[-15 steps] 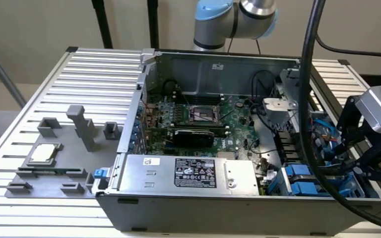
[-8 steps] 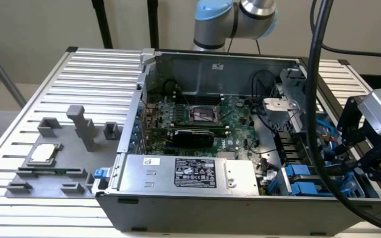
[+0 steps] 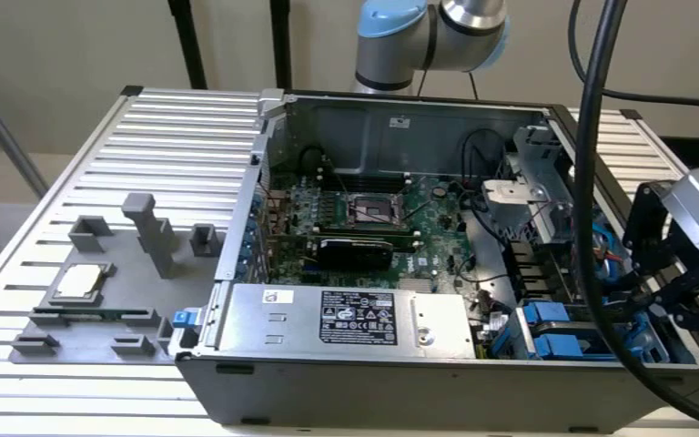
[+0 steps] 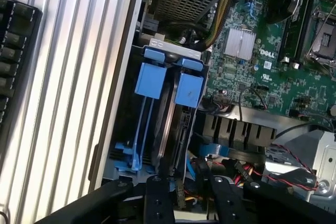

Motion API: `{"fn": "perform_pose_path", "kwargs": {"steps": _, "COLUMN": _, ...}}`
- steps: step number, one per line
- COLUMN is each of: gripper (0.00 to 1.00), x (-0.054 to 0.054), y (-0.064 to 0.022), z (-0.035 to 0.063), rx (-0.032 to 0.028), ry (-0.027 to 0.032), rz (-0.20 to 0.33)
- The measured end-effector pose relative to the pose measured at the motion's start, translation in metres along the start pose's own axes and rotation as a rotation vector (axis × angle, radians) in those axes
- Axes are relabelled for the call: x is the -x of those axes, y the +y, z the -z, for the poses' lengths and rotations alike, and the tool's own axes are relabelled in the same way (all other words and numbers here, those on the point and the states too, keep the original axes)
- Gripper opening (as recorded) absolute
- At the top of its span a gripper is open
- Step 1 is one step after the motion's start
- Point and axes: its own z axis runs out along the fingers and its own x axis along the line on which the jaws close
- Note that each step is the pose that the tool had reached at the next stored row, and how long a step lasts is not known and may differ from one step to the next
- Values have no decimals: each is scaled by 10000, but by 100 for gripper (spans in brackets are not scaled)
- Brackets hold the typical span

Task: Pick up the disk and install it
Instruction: 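Insert the first disk wire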

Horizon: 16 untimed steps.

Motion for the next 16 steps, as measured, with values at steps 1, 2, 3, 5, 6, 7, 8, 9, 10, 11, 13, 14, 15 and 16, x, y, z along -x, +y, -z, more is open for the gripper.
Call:
{"fn": "perform_pose_path", "kwargs": {"steps": 1, "gripper": 0, "x": -2, "y": -1, "z": 0, "rx": 3, "ry": -1, "rz": 21}}
{"fn": "perform_pose_path", "kwargs": {"steps": 2, "gripper": 0, "x": -4, "y": -2, "z": 1, "rx": 7, "ry": -1, "rz": 43}}
{"fn": "perform_pose_path", "kwargs": {"steps": 3, "gripper": 0, "x": -5, "y": -3, "z": 1, "rx": 10, "ry": -2, "rz": 62}}
{"fn": "perform_pose_path", "kwargs": {"steps": 5, "gripper": 0, "x": -6, "y": -4, "z": 1, "rx": 16, "ry": -3, "rz": 99}}
{"fn": "perform_pose_path", "kwargs": {"steps": 6, "gripper": 0, "x": -8, "y": -3, "z": 1, "rx": 19, "ry": -3, "rz": 114}}
{"fn": "perform_pose_path", "kwargs": {"steps": 7, "gripper": 0, "x": -8, "y": -3, "z": 1, "rx": 21, "ry": -4, "rz": 127}}
{"fn": "perform_pose_path", "kwargs": {"steps": 8, "gripper": 0, "x": -8, "y": -3, "z": 1, "rx": 23, "ry": -4, "rz": 136}}
{"fn": "perform_pose_path", "kwargs": {"steps": 9, "gripper": 0, "x": -8, "y": -3, "z": 1, "rx": 24, "ry": -4, "rz": 141}}
{"fn": "perform_pose_path", "kwargs": {"steps": 10, "gripper": 0, "x": -8, "y": -2, "z": 4, "rx": 24, "ry": -4, "rz": 146}}
{"fn": "perform_pose_path", "kwargs": {"steps": 11, "gripper": 0, "x": -6, "y": 2, "z": 7, "rx": 25, "ry": -4, "rz": 147}}
{"fn": "perform_pose_path", "kwargs": {"steps": 13, "gripper": 0, "x": 0, "y": 27, "z": 12, "rx": 25, "ry": -3, "rz": 147}}
{"fn": "perform_pose_path", "kwargs": {"steps": 14, "gripper": 0, "x": 4, "y": 45, "z": 13, "rx": 25, "ry": -4, "rz": 147}}
{"fn": "perform_pose_path", "kwargs": {"steps": 15, "gripper": 0, "x": 9, "y": 65, "z": 12, "rx": 25, "ry": -3, "rz": 147}}
{"fn": "perform_pose_path", "kwargs": {"steps": 16, "gripper": 0, "x": 14, "y": 86, "z": 11, "rx": 25, "ry": -3, "rz": 147}}
